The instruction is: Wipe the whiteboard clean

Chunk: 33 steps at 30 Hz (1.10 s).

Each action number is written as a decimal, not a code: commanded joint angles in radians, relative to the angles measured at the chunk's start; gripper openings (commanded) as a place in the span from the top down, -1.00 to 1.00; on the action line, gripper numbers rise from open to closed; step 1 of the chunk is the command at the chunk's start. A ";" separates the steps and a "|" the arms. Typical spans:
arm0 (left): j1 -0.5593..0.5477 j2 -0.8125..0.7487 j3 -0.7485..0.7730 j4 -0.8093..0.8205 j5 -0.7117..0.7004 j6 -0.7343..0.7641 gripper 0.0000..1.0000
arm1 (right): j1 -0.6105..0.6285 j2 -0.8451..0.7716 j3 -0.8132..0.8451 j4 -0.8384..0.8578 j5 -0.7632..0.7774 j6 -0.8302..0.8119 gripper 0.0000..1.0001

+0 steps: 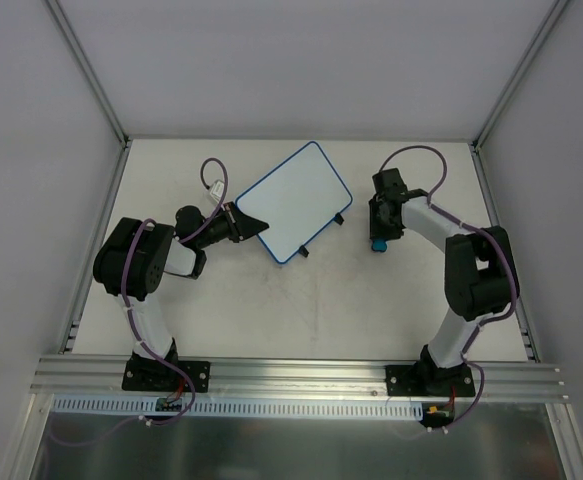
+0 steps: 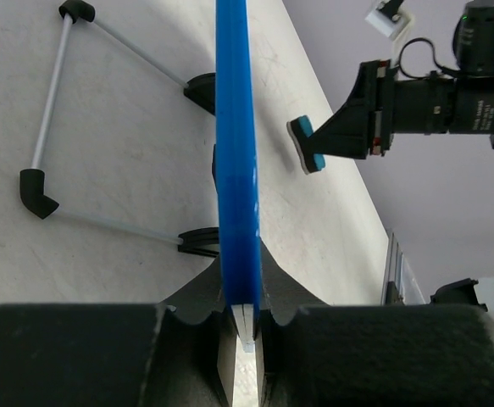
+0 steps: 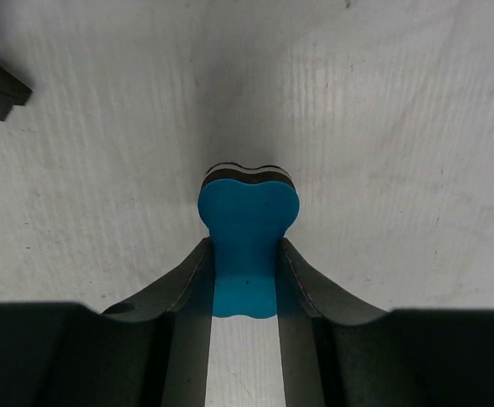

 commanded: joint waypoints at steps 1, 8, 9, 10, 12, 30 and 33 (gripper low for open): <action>-0.020 -0.011 0.003 0.364 0.078 0.016 0.82 | -0.001 0.015 -0.013 -0.009 -0.015 -0.028 0.91; -0.019 -0.012 0.003 0.364 0.081 0.018 0.74 | -0.014 -0.005 -0.047 0.037 -0.079 -0.047 0.05; -0.019 -0.014 0.003 0.364 0.083 0.018 0.71 | -0.014 -0.008 -0.050 0.041 -0.082 -0.048 -0.03; -0.019 -0.015 0.001 0.364 0.081 0.018 0.67 | -0.014 -0.013 -0.051 0.043 -0.079 -0.048 -0.12; -0.019 -0.018 -0.006 0.364 0.077 0.025 0.56 | -0.016 -0.013 -0.051 0.042 -0.076 -0.044 -0.15; -0.002 -0.034 -0.026 0.364 0.057 0.041 -0.18 | -0.016 -0.040 -0.067 0.057 -0.061 -0.041 -0.25; 0.018 -0.047 -0.040 0.364 0.049 0.044 -0.22 | -0.017 -0.060 -0.076 0.063 -0.061 -0.038 -0.26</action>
